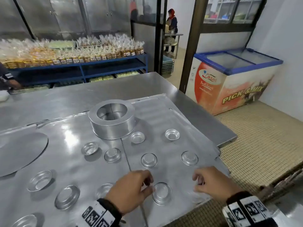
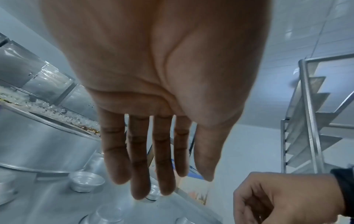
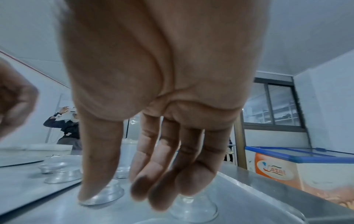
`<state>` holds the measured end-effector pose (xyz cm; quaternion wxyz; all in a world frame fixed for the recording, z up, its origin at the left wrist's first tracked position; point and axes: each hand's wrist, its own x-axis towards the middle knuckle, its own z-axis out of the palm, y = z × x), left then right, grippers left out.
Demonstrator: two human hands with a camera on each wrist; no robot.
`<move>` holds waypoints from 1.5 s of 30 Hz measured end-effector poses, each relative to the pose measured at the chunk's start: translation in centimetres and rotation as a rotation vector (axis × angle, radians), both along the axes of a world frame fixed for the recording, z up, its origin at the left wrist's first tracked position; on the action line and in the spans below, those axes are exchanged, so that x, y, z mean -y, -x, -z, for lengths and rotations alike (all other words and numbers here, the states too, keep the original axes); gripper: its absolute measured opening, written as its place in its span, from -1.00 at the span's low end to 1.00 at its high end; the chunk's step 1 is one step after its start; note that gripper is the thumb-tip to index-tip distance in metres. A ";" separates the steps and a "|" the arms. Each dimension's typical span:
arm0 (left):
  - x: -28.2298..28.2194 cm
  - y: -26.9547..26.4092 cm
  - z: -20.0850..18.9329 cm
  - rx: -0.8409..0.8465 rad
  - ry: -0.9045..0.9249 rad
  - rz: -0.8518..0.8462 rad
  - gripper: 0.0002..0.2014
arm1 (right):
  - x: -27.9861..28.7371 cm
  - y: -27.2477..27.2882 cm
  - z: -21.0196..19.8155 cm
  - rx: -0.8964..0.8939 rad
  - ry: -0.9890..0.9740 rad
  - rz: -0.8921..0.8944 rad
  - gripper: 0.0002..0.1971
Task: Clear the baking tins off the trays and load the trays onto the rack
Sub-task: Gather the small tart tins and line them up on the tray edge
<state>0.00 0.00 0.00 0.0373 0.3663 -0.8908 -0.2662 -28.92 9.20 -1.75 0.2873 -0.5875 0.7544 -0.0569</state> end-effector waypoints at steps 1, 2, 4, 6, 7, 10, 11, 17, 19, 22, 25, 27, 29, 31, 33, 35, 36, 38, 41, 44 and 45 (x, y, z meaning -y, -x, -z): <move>1.3 1.6 0.8 -0.007 0.020 -0.011 -0.78 | 1.2 1.3 0.4 -0.010 0.033 -0.007 -0.79; 2.4 3.2 1.1 0.009 0.026 -0.036 -0.78 | 2.3 2.4 0.2 -0.039 0.033 0.005 -0.78; 4.8 6.1 2.0 0.039 0.013 -0.099 -0.78 | 4.9 4.9 0.8 -0.069 0.042 -0.024 -0.75; 6.7 8.7 3.1 0.085 -0.014 -0.171 -0.74 | 7.3 6.7 1.7 -0.102 0.045 -0.051 -0.76; 7.5 9.7 3.8 0.113 -0.023 -0.213 -0.71 | 8.3 7.6 2.2 -0.117 0.063 -0.065 -0.78; 9.6 12.0 5.7 0.212 -0.036 -0.311 -0.60 | 11.1 9.5 3.7 -0.144 0.073 -0.165 -0.64; 10.1 12.7 6.2 0.240 -0.042 -0.339 -0.55 | 11.8 9.8 4.1 -0.149 0.065 -0.196 -0.57; 12.1 14.5 9.0 0.454 -0.082 -0.505 -0.35 | 14.5 10.4 6.2 -0.213 0.031 -0.385 -0.31; 12.4 14.6 9.3 0.513 -0.109 -0.539 -0.39 | 14.9 10.4 6.7 -0.218 0.022 -0.420 -0.23; 12.4 14.5 9.4 0.562 -0.129 -0.569 -0.51 | 15.3 10.5 7.4 -0.222 0.023 -0.445 -0.13; 12.2 14.5 9.4 0.570 -0.121 -0.568 -0.57 | 15.4 10.4 7.7 -0.216 0.021 -0.444 -0.11; 12.2 14.5 9.2 0.582 -0.112 -0.558 -0.60 | 15.5 10.4 7.6 -0.197 -0.001 -0.428 -0.10; 12.3 14.6 8.9 0.600 -0.099 -0.527 -0.58 | 15.7 10.3 7.6 -0.158 -0.026 -0.399 -0.07; 12.3 14.7 8.5 0.618 -0.082 -0.494 -0.55 | 15.7 10.2 7.5 -0.130 -0.045 -0.365 -0.05; 12.4 14.8 8.3 0.624 -0.068 -0.468 -0.46 | 15.6 10.2 7.4 -0.102 -0.057 -0.326 -0.08; 12.4 14.7 8.3 0.600 -0.071 -0.456 -0.29 | 15.5 10.2 7.2 -0.084 -0.056 -0.296 -0.13; 12.5 14.5 8.5 0.582 -0.077 -0.451 -0.16 | 15.4 10.2 7.1 -0.082 -0.049 -0.284 -0.15; 12.6 14.4 8.6 0.566 -0.090 -0.441 0.03 | 15.2 10.4 6.8 -0.067 -0.030 -0.248 -0.17; 13.1 14.8 7.9 0.565 -0.064 -0.409 -0.04 | 15.1 11.0 6.1 -0.040 0.036 -0.177 -0.23; 13.9 16.3 6.5 0.534 -0.011 -0.339 -0.42 | 15.1 12.3 5.1 -0.054 0.094 -0.114 -0.26; 14.2 17.0 6.0 0.507 0.001 -0.324 -0.48 | 15.2 12.9 4.8 -0.064 0.110 -0.096 -0.26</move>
